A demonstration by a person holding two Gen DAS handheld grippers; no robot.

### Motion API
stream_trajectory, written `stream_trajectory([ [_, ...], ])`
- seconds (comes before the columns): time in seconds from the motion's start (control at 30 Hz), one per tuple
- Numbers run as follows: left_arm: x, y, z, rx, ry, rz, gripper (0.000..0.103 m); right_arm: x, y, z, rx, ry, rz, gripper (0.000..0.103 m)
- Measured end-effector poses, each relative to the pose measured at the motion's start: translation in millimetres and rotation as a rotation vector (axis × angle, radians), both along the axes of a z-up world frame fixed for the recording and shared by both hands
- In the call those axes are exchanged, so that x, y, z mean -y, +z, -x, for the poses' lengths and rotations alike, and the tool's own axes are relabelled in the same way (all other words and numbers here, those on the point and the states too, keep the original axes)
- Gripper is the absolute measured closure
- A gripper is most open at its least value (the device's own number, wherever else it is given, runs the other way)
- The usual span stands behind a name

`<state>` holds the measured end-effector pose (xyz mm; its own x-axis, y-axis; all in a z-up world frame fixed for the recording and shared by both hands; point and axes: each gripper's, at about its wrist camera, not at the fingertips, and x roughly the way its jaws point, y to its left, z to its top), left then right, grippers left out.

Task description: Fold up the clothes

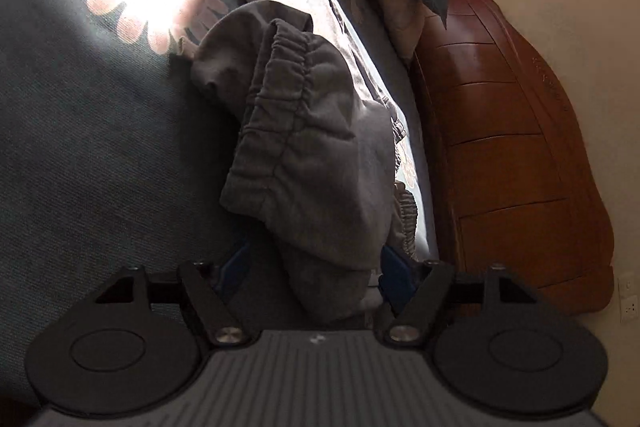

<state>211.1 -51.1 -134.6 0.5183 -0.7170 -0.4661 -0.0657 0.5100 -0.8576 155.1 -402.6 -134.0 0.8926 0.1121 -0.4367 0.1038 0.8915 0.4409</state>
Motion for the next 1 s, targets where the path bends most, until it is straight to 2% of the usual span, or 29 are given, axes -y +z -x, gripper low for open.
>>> stream_trajectory([
  [0.17,18.0,-27.3,-9.7,-0.016,0.062,0.078,0.032,-0.3,-1.1,1.3,-0.003,0.007,0.014,0.017],
  [0.23,20.3,-29.1,-8.0,0.031,0.126,0.110,0.029,-0.4,-1.0,1.8,-0.002,0.011,0.020,0.017],
  [0.37,15.9,-28.3,-5.8,0.073,0.221,0.120,0.029,0.3,-1.2,2.6,0.001,0.017,0.018,0.016],
  [0.5,3.2,-10.5,5.7,0.160,0.265,0.141,0.029,1.9,-1.3,3.8,0.002,0.023,0.008,0.015],
  [0.57,-0.2,7.9,12.8,0.248,0.277,0.123,0.029,1.0,-1.2,4.1,0.000,0.035,0.013,0.013],
  [0.67,4.3,41.8,13.3,0.456,0.229,0.001,0.020,-3.5,-0.3,3.7,-0.002,0.045,0.041,0.012],
  [0.73,12.9,48.9,4.1,0.486,0.205,-0.087,0.020,-7.3,0.4,2.9,-0.004,0.056,0.062,0.011],
  [0.8,12.6,43.2,-5.4,0.440,0.211,-0.088,0.020,-10.3,0.9,2.3,-0.007,0.065,0.073,0.011],
  [0.9,7.6,27.7,-10.0,0.354,0.232,-0.035,0.020,-13.0,0.8,2.9,-0.009,0.068,0.095,0.011],
  [1.0,2.7,17.9,-1.1,0.334,0.258,-0.066,0.021,-14.1,0.8,3.0,-0.012,0.072,0.112,0.011],
])
